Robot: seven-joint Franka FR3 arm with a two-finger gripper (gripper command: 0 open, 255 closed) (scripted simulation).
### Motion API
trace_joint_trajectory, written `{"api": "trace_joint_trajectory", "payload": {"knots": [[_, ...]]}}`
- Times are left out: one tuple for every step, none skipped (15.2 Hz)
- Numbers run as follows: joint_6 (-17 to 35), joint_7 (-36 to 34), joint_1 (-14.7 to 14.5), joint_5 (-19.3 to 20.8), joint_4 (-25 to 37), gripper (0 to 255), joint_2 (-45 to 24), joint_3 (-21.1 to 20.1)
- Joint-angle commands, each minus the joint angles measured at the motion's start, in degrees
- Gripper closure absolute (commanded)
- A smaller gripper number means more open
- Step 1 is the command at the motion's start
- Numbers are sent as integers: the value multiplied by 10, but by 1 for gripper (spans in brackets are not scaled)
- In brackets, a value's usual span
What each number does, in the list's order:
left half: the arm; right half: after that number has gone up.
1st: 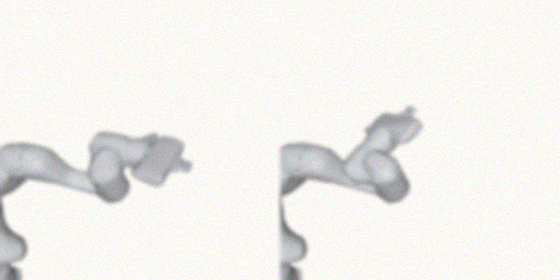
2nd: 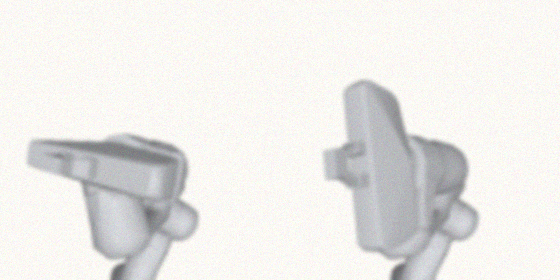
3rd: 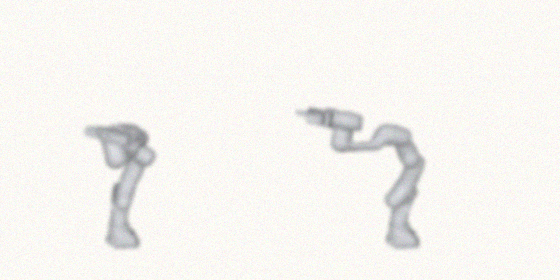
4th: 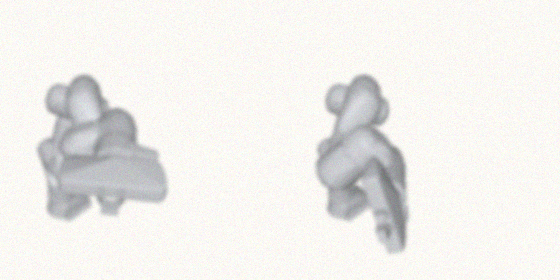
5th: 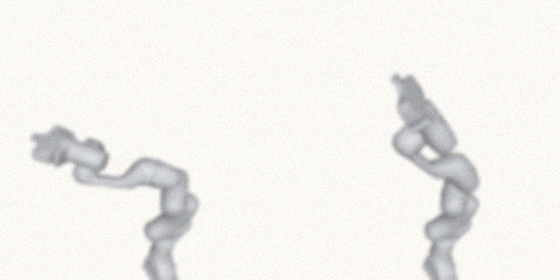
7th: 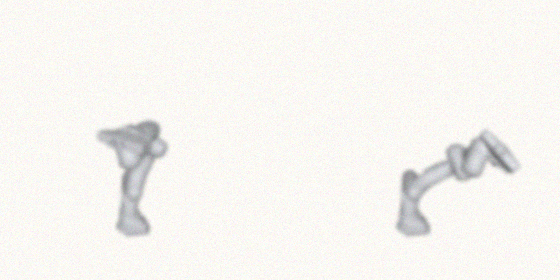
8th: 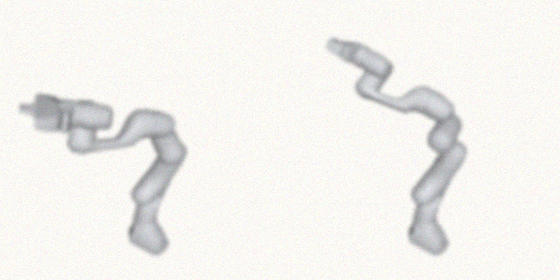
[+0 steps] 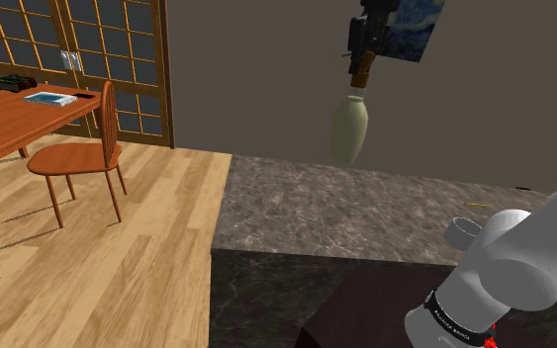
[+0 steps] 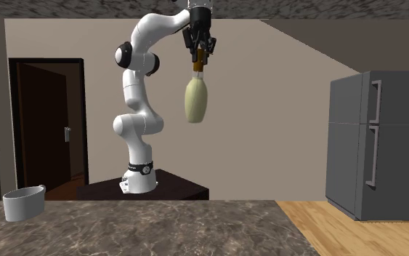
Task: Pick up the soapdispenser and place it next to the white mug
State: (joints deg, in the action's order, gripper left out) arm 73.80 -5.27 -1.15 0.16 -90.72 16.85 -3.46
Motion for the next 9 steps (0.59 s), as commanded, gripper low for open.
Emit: {"api": "trace_joint_trajectory", "payload": {"knots": [[-19, -2, 0, 0, 30, 255, -11, -1], [-24, -2, 0, 1, 38, 255, -14, -1], [-24, 12, 4, 3, 28, 255, -4, 8], [-24, 27, 8, 5, 18, 255, 7, 17], [-24, 41, 13, 8, 9, 255, 16, 27], [-24, 55, 17, 11, 0, 255, 25, 36], [-25, 69, 21, 15, -7, 255, 33, 46], [-25, 83, 25, 18, -14, 255, 41, 55], [-26, 97, 29, 22, -20, 255, 48, 65]]}}
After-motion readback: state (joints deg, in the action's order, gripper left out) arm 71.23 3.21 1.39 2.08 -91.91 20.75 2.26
